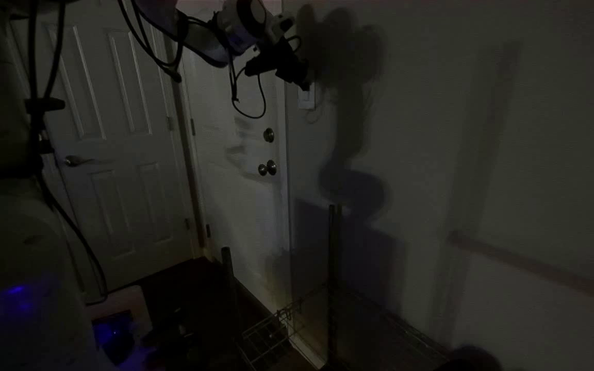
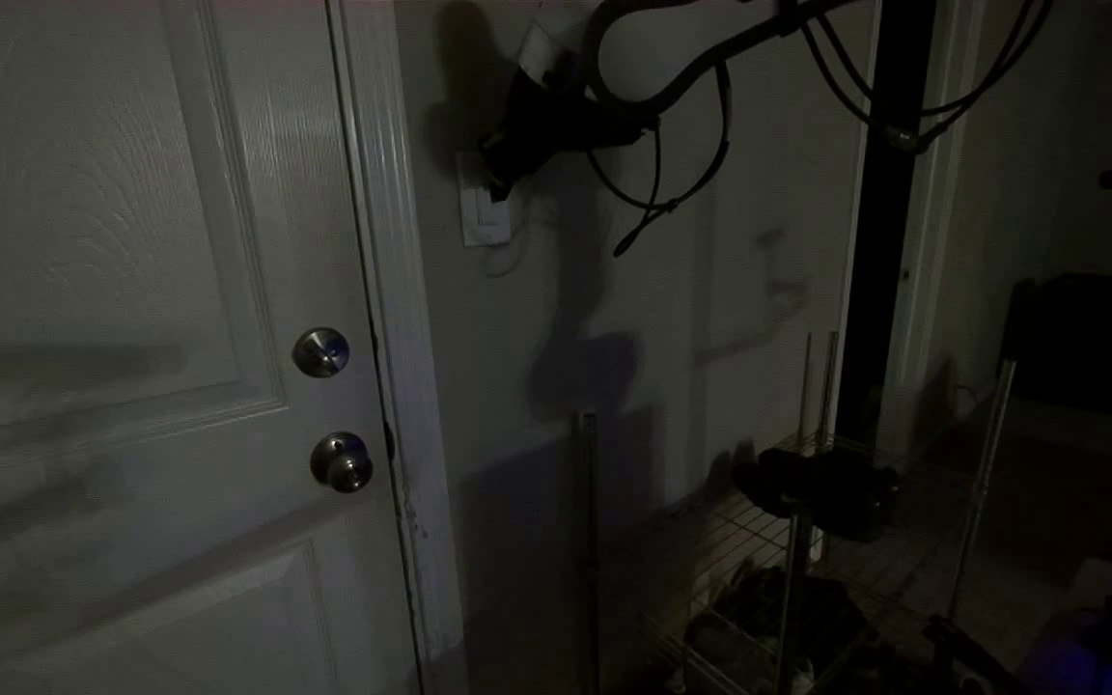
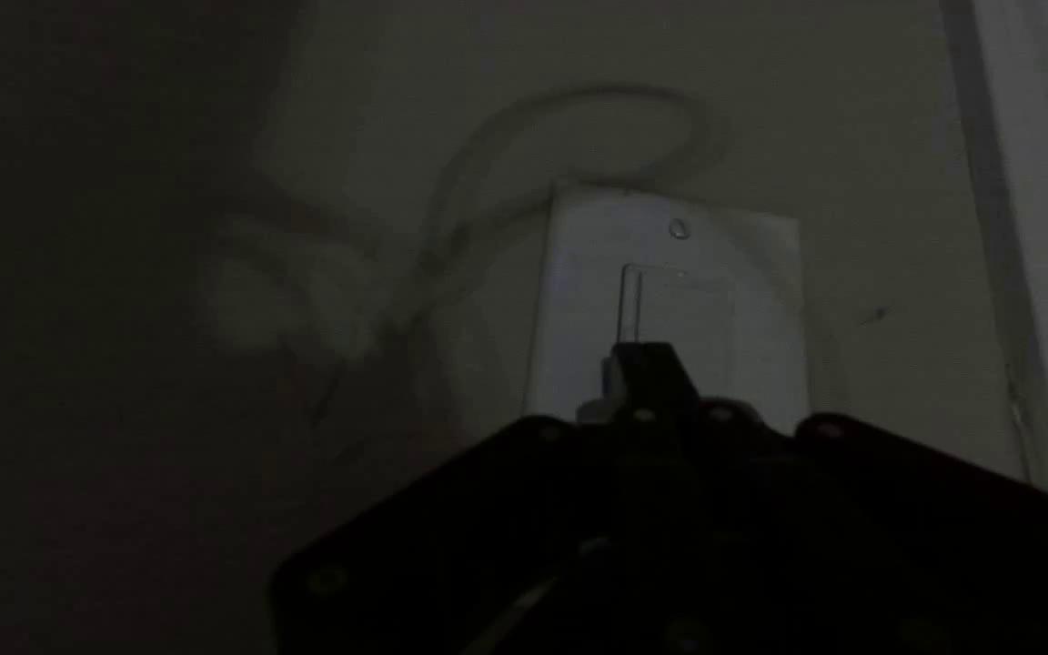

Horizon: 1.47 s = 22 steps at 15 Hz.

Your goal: Turn on the light

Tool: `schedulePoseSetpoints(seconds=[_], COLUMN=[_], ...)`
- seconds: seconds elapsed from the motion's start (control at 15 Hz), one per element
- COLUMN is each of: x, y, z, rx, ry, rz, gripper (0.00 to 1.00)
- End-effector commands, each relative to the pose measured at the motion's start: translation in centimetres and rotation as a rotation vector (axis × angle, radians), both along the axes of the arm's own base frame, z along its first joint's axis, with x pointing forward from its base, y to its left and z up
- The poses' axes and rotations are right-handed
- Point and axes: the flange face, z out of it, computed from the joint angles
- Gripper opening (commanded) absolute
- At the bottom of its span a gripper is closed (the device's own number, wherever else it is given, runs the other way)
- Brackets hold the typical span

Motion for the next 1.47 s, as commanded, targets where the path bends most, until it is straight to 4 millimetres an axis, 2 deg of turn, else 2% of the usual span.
schedulePoseSetpoints(seconds=[0.0,0.2,0.53,0.93,1.2,1.4], x=[0.1,-1.3,-2.4,-4.2,-5.2,-4.8], y=[0.1,-0.6,-1.1,-1.3,0.1,1.5], z=[-0.1,-0.8,-1.4,0.0,1.0,0.9], rx=[0.003,0.015,0.069,0.104,0.127,0.115], ry=[0.026,0.077,0.103,0.032,-0.017,-0.009], rz=[-0.028,-0.034,-0.040,-0.048,0.009,0.027], gripper=[0.00,0.00,0.00,0.00,0.00,0.00])
